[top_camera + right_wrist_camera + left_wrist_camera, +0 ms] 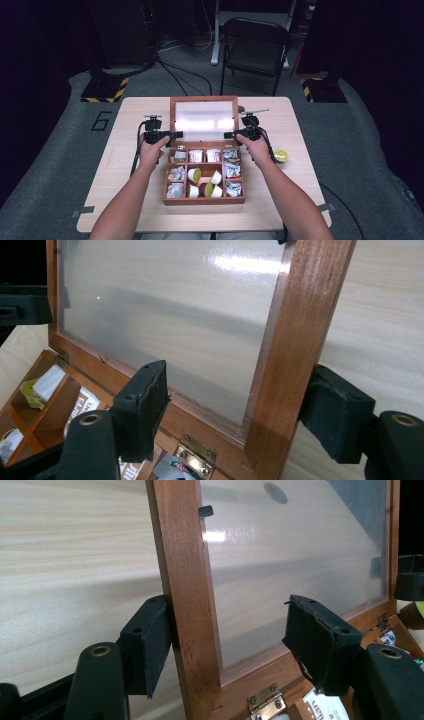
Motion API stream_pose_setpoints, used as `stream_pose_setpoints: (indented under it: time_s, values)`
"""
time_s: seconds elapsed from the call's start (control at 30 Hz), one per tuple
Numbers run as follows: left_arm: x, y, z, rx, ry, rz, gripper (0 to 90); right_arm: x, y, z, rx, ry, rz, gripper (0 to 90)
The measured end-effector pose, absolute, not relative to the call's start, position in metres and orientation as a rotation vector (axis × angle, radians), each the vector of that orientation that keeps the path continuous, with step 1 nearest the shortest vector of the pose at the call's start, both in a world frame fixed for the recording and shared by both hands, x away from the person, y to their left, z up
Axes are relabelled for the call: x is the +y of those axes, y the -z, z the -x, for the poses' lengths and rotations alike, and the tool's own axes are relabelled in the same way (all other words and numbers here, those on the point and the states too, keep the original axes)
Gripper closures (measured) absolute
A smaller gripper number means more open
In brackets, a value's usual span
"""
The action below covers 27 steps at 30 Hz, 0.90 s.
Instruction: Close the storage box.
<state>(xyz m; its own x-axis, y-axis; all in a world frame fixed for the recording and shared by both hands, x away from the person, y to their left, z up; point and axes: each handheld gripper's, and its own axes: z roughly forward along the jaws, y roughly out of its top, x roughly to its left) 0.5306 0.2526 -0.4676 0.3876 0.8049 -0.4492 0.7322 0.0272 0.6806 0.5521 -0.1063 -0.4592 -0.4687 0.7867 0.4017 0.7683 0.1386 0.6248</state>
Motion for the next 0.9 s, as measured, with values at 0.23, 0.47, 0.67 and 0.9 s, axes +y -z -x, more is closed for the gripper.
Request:
stream_pose_setpoints:
  time_s: [0.23,0.47,0.67,0.9]
  values:
    - [0.254,0.458,-0.52,1.324,-0.112,-1.692,35.2,-0.11,0.45,-0.544,2.346,-1.309,-1.574,31.5]
    - [0.256,0.45,-0.512,1.26,-0.132,-1.729,35.5,-0.111,0.443,-0.532,2.323,-1.319,-1.511,34.6]
    - [0.258,0.443,-0.507,1.222,-0.139,-1.697,39.0,-0.111,0.437,-0.525,2.307,-1.324,-1.484,40.3]
    - [0.257,0.436,-0.501,1.18,-0.166,-1.719,40.1,-0.112,0.431,-0.52,2.308,-1.348,-1.438,42.1]
